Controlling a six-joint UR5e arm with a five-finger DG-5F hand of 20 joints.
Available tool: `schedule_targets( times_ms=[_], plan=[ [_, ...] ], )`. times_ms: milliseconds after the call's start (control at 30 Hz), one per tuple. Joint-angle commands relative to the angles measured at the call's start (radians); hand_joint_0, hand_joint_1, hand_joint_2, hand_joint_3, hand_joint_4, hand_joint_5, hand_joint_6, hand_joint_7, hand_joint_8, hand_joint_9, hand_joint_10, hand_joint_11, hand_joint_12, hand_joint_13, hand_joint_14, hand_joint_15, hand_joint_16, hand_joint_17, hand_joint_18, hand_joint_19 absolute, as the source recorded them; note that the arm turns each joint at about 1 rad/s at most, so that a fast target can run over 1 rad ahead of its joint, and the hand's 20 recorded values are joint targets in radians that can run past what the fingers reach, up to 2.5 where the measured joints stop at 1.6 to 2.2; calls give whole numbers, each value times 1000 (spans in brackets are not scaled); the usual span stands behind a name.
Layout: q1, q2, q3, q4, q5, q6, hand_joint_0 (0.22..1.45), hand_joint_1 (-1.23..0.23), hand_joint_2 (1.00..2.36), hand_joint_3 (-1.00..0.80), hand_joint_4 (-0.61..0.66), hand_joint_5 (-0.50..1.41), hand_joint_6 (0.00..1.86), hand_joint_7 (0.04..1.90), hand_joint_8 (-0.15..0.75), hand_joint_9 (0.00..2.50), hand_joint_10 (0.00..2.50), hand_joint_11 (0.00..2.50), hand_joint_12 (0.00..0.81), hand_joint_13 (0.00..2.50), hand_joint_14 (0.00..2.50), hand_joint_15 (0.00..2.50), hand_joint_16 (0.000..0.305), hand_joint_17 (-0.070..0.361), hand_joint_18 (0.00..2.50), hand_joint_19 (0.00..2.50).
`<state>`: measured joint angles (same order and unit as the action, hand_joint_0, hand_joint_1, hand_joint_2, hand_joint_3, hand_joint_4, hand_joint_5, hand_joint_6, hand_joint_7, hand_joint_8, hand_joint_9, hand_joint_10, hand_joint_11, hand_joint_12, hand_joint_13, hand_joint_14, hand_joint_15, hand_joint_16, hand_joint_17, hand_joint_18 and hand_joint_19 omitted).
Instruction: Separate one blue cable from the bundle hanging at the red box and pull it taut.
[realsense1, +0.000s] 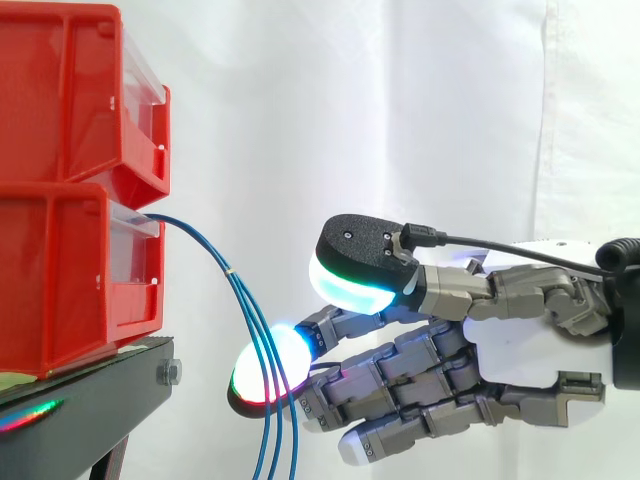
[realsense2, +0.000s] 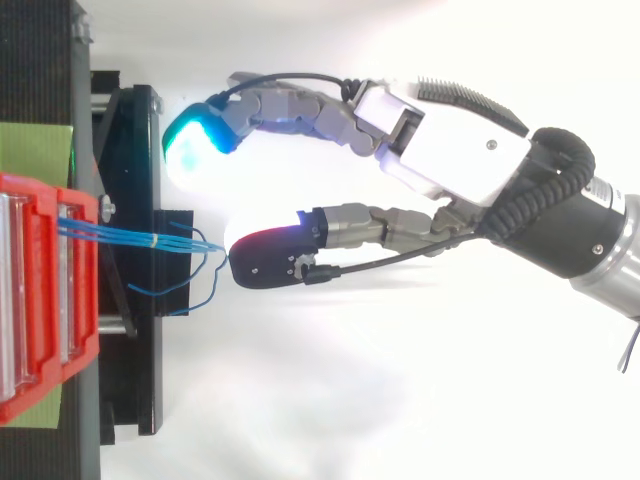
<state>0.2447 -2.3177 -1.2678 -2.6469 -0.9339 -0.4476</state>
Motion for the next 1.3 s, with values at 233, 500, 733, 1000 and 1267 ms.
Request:
schedule_targets(
  times_ms=[233, 500, 733, 1000, 1267],
  plan=[
    [19, -8, 2, 13, 3, -5, 561, -531, 1000, -500, 251, -206, 502, 768, 272, 461, 4, 105, 272, 225, 0, 0, 37, 84, 325, 272],
    [28, -8, 5, 16, 3, -3, 565, -551, 1000, -500, 262, -199, 503, 785, 273, 470, 4, 117, 270, 229, 0, 0, 37, 84, 331, 279],
    [36, -8, 24, 16, 4, -5, 565, -559, 1000, -500, 266, -195, 502, 788, 271, 473, 5, 119, 268, 233, 0, 0, 37, 84, 334, 283],
    [38, -8, 24, 16, 4, -5, 566, -559, 1000, -500, 270, -191, 503, 808, 269, 475, 5, 120, 267, 232, 0, 0, 37, 84, 335, 282],
    [45, -8, 24, 22, 4, -5, 578, -564, 1000, -500, 283, -181, 503, 842, 267, 476, 4, 118, 264, 229, 0, 0, 37, 83, 333, 280]
  ],
)
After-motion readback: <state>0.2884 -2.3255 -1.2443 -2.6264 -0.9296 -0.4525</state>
